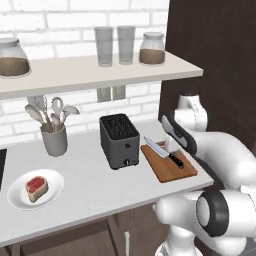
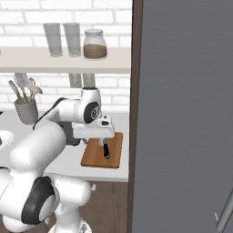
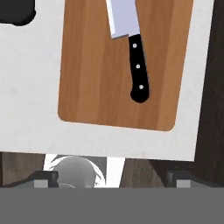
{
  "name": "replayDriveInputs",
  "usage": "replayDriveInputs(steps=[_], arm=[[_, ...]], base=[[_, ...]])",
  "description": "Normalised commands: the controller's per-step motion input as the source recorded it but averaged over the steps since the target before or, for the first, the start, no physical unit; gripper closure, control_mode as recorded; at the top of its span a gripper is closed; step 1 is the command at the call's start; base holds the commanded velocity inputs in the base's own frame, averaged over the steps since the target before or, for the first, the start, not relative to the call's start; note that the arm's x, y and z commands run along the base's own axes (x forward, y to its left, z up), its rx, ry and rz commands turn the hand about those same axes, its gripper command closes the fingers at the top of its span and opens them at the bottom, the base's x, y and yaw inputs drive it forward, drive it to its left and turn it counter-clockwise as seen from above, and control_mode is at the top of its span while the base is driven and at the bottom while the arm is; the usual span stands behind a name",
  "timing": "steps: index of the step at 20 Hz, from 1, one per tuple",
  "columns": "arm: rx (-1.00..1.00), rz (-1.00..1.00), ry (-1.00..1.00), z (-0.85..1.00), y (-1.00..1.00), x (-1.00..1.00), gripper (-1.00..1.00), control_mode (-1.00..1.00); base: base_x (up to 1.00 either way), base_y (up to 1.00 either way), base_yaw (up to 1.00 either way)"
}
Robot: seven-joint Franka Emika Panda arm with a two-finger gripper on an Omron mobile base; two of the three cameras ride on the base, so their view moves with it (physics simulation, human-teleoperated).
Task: Pick up the knife from the drawer and place it on the cutting board. Then place the meat from the plate to the cutting board.
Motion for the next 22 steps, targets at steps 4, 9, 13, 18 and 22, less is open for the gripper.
replayDriveInputs(steps=[4,9,13,18,22], arm=[[0.0,0.14,-0.2,1.0,1.0,-1.0,-1.0,-1.0],[0.0,0.17,-0.16,0.96,1.0,-0.91,-1.0,-1.0],[0.0,0.17,-0.03,0.7,1.0,-0.63,-1.0,-1.0],[0.0,0.12,0.0,0.57,1.0,-0.46,-1.0,-1.0],[0.02,0.01,-0.03,0.32,1.0,-0.48,-1.0,-1.0]], base=[[0.0,0.0,0.0],[0.0,0.0,0.0],[0.0,0.0,0.0],[0.0,0.0,0.0],[0.0,0.0,0.0]])
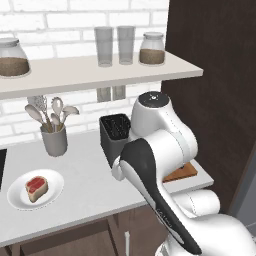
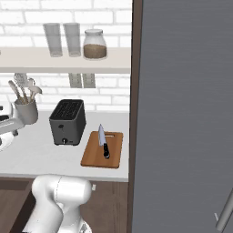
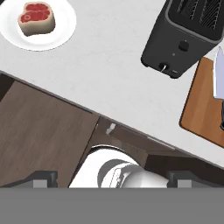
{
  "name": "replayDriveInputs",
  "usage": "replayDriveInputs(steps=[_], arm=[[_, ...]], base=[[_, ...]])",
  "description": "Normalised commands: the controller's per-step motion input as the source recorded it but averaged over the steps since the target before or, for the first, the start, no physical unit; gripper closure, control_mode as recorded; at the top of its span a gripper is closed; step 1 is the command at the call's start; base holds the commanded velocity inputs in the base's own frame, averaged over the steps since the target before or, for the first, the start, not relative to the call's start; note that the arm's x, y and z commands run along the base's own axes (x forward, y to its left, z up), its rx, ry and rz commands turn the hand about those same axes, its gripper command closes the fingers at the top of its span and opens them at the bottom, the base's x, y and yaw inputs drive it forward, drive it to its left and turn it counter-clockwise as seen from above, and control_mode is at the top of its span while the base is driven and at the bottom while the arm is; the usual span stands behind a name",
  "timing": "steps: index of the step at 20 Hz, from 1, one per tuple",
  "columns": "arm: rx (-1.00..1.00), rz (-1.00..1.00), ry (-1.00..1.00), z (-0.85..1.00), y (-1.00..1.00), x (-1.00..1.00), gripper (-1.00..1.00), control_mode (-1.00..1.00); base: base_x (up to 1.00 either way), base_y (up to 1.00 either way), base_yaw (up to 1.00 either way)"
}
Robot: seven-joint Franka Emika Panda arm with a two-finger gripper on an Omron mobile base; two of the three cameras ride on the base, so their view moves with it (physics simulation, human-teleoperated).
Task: Pick up the knife from the drawer and place it on the cutting board. Then place the meat from the plate to the cutting board.
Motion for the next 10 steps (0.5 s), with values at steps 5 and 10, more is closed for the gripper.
replayDriveInputs(steps=[5,10], arm=[[0.0,0.0,0.0,-0.02,1.0,-0.22,-1.0,-1.0],[0.0,-0.06,0.0,-0.32,1.0,0.0,-1.0,-1.0]], base=[[0.0,0.0,0.0],[0.0,0.0,0.0]])
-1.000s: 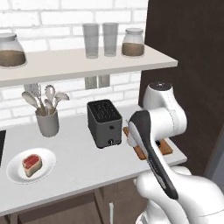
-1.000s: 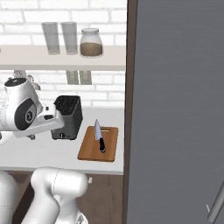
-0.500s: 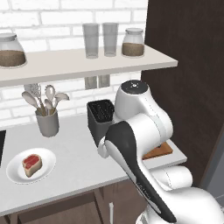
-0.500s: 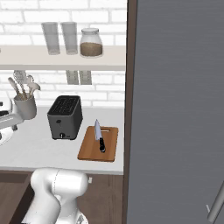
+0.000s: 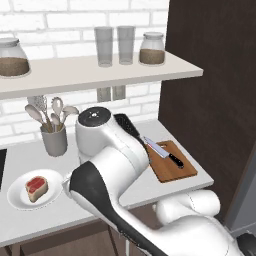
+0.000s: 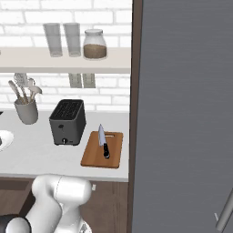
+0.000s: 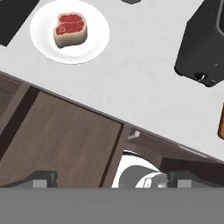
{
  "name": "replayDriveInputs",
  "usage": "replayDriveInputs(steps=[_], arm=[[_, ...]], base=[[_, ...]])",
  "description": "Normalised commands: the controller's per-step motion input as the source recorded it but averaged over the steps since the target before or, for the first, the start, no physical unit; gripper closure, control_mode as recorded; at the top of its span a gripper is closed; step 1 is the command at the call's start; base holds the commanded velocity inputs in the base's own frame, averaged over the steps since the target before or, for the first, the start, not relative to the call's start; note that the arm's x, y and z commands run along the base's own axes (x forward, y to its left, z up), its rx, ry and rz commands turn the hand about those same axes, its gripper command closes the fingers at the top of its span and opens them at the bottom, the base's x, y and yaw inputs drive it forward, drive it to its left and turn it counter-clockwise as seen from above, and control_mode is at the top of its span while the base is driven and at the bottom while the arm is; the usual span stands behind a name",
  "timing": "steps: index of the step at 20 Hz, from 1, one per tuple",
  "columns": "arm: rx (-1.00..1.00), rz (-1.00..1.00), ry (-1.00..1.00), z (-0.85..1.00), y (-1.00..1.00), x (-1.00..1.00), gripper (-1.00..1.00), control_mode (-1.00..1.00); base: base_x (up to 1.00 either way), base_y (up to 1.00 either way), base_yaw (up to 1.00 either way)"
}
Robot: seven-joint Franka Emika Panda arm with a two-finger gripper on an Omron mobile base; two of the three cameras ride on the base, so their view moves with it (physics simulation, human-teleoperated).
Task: Pick up the knife from the drawer and place it on the cutting board. Then place the meat from the plate to the cutting board.
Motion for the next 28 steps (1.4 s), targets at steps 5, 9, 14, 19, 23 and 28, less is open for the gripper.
replayDriveInputs(steps=[5,9,14,19,23,28], arm=[[0.05,-0.2,0.06,-0.92,0.98,0.75,-1.0,-1.0],[0.0,-0.16,0.0,-0.94,0.65,1.0,-1.0,-1.0],[-0.04,-0.18,0.0,-0.28,0.56,0.96,-1.0,-1.0],[-0.03,-0.05,0.07,-0.07,0.36,0.24,-1.0,-1.0],[-0.04,0.0,0.06,-0.27,0.48,0.0,-1.0,-1.0],[-0.02,0.0,0.15,-0.83,0.59,0.02,-1.0,-1.0]], base=[[0.0,0.0,0.0],[0.0,0.0,0.0],[0.0,0.0,0.0],[0.0,0.0,0.0],[0.0,0.0,0.0],[0.0,0.0,0.0]])
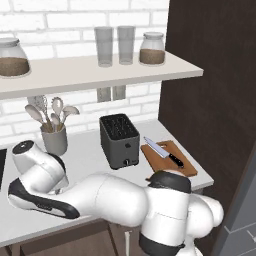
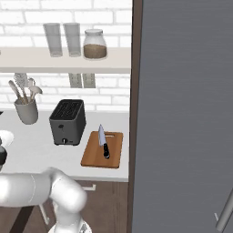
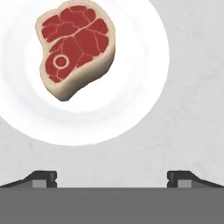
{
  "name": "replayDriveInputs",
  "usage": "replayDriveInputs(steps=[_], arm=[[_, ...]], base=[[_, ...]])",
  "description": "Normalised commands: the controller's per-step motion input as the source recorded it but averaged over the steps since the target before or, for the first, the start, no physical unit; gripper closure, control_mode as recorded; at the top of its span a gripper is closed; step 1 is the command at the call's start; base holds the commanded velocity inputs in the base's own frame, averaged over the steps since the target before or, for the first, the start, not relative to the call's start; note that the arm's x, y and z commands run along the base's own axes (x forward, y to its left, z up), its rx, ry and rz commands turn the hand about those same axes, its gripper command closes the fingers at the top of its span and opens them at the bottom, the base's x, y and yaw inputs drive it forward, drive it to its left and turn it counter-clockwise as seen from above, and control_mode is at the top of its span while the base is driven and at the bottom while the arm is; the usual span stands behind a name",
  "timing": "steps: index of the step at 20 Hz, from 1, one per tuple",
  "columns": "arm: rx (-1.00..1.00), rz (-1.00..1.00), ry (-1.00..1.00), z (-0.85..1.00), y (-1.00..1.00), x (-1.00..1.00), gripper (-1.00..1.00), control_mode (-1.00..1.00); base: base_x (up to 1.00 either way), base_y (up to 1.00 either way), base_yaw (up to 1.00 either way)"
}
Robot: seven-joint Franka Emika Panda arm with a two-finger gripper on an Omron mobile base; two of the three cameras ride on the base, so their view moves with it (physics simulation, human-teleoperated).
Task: Pick up the knife from the drawer and place it on the cutting board. Then place the meat from the plate to the cutting board.
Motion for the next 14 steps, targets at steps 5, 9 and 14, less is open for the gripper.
replayDriveInputs(steps=[5,9,14], arm=[[0.0,-0.03,0.03,-0.1,0.31,0.2,-1.0,-1.0],[0.0,-0.04,0.0,0.0,0.21,0.19,-1.0,-1.0],[-0.07,-0.01,0.01,-0.46,0.05,0.06,-1.0,-1.0]], base=[[0.0,0.0,0.0],[0.0,0.0,0.0],[0.0,0.0,0.0]])
